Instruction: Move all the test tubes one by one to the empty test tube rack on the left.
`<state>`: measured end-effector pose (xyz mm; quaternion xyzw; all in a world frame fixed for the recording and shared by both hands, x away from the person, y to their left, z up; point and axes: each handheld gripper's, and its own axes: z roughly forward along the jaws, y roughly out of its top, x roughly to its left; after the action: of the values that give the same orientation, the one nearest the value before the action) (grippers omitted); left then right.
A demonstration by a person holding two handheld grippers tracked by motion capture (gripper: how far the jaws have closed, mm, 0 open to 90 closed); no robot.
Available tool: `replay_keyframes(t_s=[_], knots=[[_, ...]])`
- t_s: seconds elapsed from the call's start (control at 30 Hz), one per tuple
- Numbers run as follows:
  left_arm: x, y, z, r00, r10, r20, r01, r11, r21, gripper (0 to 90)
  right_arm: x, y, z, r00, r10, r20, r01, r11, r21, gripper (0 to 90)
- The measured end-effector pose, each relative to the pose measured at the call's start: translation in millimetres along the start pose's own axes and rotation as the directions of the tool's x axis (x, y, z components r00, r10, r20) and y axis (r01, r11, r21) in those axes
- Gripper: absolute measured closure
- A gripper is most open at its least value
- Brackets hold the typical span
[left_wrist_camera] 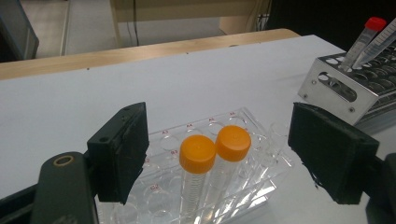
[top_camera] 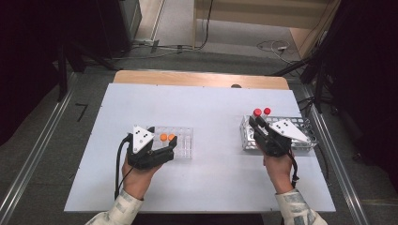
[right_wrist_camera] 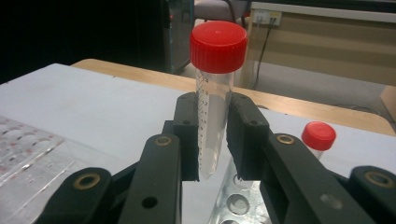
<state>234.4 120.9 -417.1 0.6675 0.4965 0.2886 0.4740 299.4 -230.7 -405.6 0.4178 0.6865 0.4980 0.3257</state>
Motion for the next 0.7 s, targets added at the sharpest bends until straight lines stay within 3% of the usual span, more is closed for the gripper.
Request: replay_keyframes(t_s=[0.23,0.43,0.7], knots=[[-2.1,0.7,-1.1,1.0,0.001,0.008,0.0,1.0,-0.002,20.8,11.9,-2.6,-5.3,0.9971,-0.01,-0.075,0.012,1.0,0.027,72.0],[-5.3,1.7,-3.0,0.9997,0.004,0.025,-0.004,1.0,-0.007,20.9,24.8,-5.1,-10.9,0.9896,-0.023,-0.142,0.031,0.998,0.053,72.0],[-8.1,1.8,-3.5,0.9993,0.006,0.036,-0.005,0.9999,-0.011,21.5,49.8,-15.4,-11.6,0.9672,-0.047,-0.249,0.074,0.992,0.1,72.0]])
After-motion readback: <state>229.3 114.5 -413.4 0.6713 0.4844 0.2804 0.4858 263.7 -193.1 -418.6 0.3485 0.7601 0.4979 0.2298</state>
